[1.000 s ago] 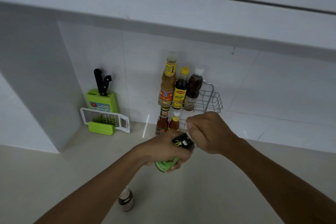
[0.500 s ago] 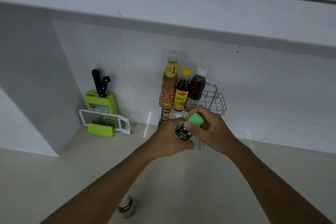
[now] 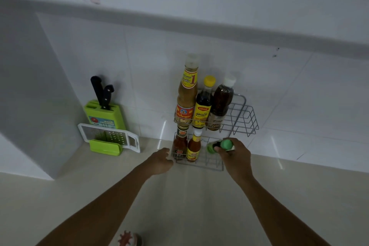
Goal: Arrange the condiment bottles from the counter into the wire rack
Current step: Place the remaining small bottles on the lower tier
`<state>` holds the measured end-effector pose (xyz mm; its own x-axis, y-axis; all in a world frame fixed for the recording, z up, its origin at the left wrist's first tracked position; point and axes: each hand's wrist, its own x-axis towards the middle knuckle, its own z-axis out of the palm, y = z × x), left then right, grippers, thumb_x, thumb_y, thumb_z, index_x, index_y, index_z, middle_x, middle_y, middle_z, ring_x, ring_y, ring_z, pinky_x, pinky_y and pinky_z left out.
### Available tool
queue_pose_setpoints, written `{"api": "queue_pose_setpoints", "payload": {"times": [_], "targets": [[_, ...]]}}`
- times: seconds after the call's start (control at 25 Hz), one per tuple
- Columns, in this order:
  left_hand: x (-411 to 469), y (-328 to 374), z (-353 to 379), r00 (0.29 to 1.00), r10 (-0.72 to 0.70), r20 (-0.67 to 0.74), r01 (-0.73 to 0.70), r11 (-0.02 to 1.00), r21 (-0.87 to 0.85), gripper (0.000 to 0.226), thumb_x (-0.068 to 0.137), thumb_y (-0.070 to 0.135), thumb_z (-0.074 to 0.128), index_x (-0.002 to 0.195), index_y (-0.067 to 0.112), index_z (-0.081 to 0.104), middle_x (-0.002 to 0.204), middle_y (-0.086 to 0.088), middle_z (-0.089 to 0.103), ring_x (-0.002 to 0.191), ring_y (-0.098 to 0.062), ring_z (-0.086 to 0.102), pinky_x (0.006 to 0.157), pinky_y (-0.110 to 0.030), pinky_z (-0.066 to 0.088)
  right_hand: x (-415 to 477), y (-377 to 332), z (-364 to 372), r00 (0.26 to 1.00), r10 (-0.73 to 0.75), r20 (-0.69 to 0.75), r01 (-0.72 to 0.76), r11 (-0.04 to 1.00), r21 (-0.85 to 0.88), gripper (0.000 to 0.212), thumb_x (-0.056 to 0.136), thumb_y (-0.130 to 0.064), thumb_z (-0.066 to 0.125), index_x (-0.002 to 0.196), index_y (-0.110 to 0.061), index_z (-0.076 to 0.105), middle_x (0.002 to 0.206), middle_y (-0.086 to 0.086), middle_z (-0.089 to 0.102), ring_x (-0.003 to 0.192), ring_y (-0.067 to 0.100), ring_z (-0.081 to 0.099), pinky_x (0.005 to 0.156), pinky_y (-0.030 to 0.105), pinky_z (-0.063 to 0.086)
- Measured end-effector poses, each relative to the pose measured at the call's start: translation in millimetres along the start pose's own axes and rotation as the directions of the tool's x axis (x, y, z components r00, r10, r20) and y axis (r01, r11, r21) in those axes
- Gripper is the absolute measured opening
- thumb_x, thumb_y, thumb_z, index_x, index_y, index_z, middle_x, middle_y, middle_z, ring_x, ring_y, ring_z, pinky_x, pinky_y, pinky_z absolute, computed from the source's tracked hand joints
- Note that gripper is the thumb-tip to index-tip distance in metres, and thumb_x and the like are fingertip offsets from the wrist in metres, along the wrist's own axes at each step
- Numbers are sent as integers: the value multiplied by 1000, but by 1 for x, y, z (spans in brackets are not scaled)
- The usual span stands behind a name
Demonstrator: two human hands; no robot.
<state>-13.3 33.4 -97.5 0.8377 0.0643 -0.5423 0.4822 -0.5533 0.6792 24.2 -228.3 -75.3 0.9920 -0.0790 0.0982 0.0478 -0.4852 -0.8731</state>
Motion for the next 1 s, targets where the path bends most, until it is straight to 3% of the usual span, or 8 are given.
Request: {"api": "queue_pose_setpoints", "payload": {"times": [0.12,0.24,0.32,0.44,0.64,0.76,0.88,1.0], "targets": [[11,6,7,1000,-11,18,12,998,-64,67,89,14,53,152,14,31,159,-7,34,144,-26,36,115,-34,35,26,11,16,993,65,96,-56,994,-93,24,78,-19,83,93,-27,65,91,-1,70,85,24,67,67,27,49],[16,11,14,999,45,30,-41,992,-118,62,80,12,51,141,19,51,148,-6,51,135,-25,48,110,-35,41,43,19,28,970,120,210,-53,953,-299,36,78,-25,83,110,-27,65,94,-1,66,86,21,65,77,35,55],[19,9,15,998,61,11,-59,990,-132,67,72,18,49,138,22,55,142,-5,57,127,-23,54,107,-36,45,50,24,35,957,112,266,-23,948,-318,41,78,-25,84,115,-23,66,96,0,68,83,18,65,76,32,55],[24,5,13,998,62,-14,-63,986,-154,73,63,22,46,135,22,59,135,-3,63,119,-23,61,101,-34,48,55,28,45,944,90,317,21,944,-330,43,76,-24,86,114,-19,67,97,0,68,77,9,59,61,15,42],[29,2,13,999,45,-14,-47,986,-160,56,80,11,51,134,20,60,132,-3,65,115,-23,63,96,-31,49,55,29,48,941,100,324,21,936,-351,48,71,-26,89,113,-14,68,95,-3,64,80,13,59,60,13,37],[30,2,13,999,41,1,-40,990,-137,51,86,5,49,134,21,60,128,-1,66,113,-21,62,91,-27,47,53,37,42,904,181,388,-22,924,-381,63,64,-29,93,119,-14,67,104,0,70,99,20,67,71,21,46],[21,-1,7,999,-4,54,10,994,-112,44,90,10,53,133,17,60,116,-4,65,103,-19,61,92,-28,48,37,38,30,888,239,392,-66,911,-407,90,67,-27,91,145,-10,49,140,9,59,130,26,54,99,30,46],[3,-9,-5,994,-12,105,30,985,-167,50,92,9,58,141,14,51,130,-13,64,112,-25,62,95,-32,49,9,29,17,938,195,286,-70,915,-396,81,81,-21,80,150,-6,41,153,13,46,141,28,42,113,33,35]]}}
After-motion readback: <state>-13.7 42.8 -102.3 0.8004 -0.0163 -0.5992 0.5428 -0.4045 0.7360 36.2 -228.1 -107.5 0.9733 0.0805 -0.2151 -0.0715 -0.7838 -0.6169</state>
